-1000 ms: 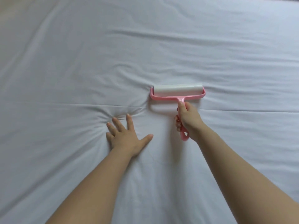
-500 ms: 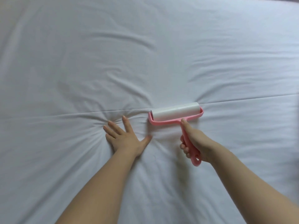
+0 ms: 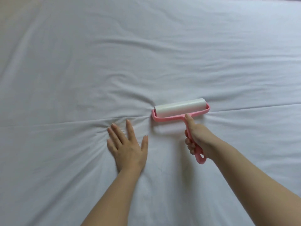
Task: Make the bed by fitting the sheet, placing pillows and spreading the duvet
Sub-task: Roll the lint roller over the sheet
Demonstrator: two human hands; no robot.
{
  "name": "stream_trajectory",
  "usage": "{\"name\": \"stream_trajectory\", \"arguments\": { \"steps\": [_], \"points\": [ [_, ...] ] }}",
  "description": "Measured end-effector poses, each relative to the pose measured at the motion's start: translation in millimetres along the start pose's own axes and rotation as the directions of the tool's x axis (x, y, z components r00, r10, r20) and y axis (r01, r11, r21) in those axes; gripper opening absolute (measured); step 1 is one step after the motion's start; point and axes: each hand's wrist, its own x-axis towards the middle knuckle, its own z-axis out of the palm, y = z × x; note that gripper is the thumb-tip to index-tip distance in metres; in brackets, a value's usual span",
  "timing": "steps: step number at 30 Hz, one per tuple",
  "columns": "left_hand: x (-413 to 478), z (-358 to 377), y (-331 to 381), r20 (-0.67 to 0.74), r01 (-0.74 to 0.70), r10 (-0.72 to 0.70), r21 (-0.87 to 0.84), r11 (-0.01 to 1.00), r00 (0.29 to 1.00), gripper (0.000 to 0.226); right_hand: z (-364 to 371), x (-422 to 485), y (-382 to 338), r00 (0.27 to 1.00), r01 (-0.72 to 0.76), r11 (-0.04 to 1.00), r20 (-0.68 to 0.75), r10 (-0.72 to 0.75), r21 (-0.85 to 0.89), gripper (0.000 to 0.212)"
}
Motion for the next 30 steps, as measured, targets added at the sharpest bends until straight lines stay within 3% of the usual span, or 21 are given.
{"name": "stream_trajectory", "arguments": {
  "steps": [2,7,11,15,19,24,30],
  "points": [
    [12,2,7,-0.099,0.020,-0.022,-0.022,1.000,0.995,0.077,0,14,-19,1.000,0.026,1.000,0.011,-0.026,0.002,0.059],
    [70,-7,33,-0.177,-0.081,0.087,0.043,0.996,0.980,0.072,1,50,-68,0.996,0.072,0.997,0.059,-0.072,-0.001,0.064],
    [109,0,46,-0.293,-0.061,0.083,0.085,0.995,0.952,0.065,-1,88,-115,0.988,0.128,0.992,0.092,-0.126,-0.015,0.067],
    [125,10,47,-0.356,-0.063,0.086,0.076,0.995,0.931,0.068,5,115,-172,0.973,0.225,0.972,0.068,-0.220,-0.071,0.067],
    [131,15,46,-0.384,-0.062,0.087,0.078,0.995,0.919,0.071,10,129,-214,0.971,0.227,0.971,0.093,-0.220,-0.079,0.065],
    [133,12,47,-0.381,-0.068,0.093,0.077,0.995,0.920,0.071,8,125,-212,0.971,0.222,0.973,0.101,-0.215,-0.065,0.065],
    [130,3,49,-0.359,-0.086,0.110,0.083,0.993,0.927,0.067,0,105,-159,0.970,0.226,0.973,0.104,-0.220,-0.046,0.064]
  ]
}}
